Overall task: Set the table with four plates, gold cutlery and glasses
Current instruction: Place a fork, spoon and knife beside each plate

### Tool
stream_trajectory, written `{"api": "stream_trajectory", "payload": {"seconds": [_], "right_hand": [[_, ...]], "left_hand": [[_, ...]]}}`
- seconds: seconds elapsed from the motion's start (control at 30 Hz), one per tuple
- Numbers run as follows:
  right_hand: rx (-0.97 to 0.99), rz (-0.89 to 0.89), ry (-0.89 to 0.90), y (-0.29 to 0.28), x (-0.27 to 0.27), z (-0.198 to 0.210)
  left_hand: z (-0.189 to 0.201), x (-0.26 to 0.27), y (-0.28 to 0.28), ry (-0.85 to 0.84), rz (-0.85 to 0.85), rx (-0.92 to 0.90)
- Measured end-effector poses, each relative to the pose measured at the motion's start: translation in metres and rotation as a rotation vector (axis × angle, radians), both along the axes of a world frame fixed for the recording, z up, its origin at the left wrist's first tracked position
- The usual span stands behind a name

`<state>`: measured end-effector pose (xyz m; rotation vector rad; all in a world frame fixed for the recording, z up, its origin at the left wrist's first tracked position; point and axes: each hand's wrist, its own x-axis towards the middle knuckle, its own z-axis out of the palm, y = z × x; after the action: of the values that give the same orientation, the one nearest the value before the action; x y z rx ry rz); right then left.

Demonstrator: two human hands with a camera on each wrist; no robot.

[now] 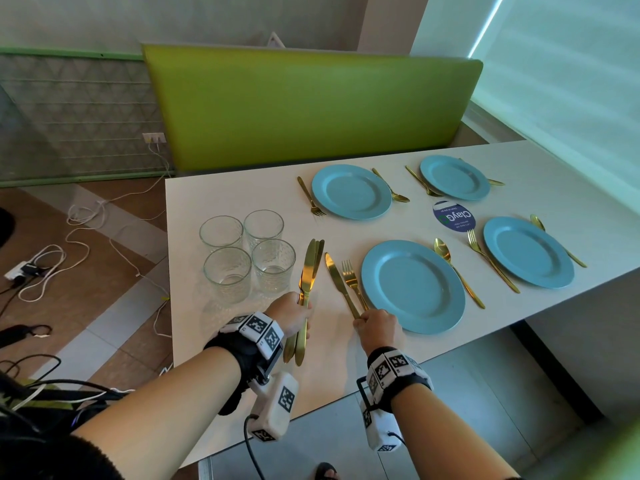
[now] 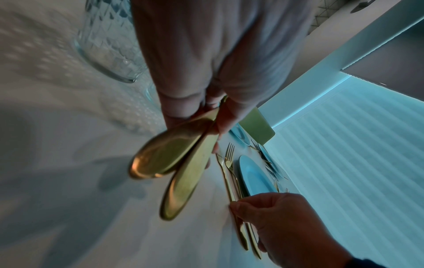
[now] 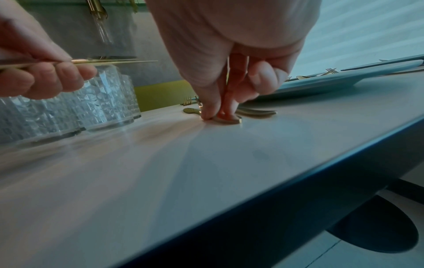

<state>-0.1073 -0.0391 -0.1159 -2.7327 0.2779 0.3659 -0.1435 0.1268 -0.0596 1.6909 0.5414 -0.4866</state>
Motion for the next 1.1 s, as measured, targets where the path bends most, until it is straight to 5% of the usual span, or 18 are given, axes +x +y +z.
{"api": "stream_trajectory", "payload": {"seconds": [1.1], "right_hand": [[0.114,-0.096,-0.036,-0.036,-0.01,0.038]], "left_hand": [[0.017,-0.002,-0.017,0.013,-0.037,-0.042]]}}
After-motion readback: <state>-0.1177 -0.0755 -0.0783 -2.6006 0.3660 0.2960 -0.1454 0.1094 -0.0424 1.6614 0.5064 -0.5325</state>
